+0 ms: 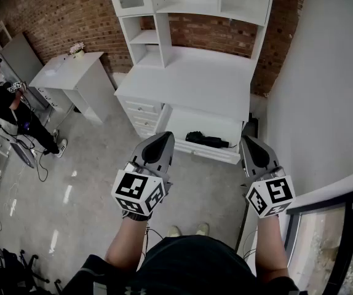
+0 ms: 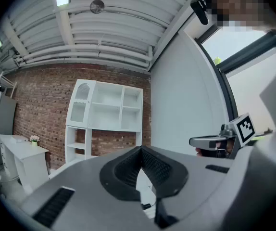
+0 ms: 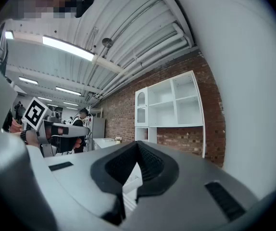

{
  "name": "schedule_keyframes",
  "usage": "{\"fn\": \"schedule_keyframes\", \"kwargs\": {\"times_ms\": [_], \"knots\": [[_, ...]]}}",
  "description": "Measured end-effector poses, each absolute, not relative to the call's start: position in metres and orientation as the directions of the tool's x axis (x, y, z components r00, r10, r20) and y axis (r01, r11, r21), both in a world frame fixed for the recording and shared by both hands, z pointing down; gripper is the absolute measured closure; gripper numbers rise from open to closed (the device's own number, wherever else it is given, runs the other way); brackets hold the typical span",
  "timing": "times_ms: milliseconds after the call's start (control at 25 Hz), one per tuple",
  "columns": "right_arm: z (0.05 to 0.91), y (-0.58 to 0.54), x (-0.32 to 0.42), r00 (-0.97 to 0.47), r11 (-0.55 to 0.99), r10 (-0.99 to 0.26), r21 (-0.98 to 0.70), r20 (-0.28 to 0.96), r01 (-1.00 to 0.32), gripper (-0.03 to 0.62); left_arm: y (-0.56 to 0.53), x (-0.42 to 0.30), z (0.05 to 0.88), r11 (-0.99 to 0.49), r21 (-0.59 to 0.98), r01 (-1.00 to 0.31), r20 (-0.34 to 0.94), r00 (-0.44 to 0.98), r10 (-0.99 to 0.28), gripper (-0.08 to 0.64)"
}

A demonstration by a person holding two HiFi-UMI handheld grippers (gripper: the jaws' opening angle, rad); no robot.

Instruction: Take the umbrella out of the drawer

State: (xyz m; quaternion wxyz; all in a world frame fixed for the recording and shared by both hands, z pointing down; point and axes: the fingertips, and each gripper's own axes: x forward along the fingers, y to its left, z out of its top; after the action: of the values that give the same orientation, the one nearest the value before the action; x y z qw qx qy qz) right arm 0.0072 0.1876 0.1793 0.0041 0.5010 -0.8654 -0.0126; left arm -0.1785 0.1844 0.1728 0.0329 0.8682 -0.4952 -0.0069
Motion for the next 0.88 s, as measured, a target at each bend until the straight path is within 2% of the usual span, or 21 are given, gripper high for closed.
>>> {"fn": "schedule_keyframes", "kwargs": {"times_ms": [880], "knots": [[0.180, 0.182, 0.037, -0.541, 0.541, -0.841, -0.013, -0.017, -0.841, 0.588, 0.181, -0.143, 0.179, -0.503, 0.080, -0.861, 0.034, 0.506, -0.862, 0.554]]}}
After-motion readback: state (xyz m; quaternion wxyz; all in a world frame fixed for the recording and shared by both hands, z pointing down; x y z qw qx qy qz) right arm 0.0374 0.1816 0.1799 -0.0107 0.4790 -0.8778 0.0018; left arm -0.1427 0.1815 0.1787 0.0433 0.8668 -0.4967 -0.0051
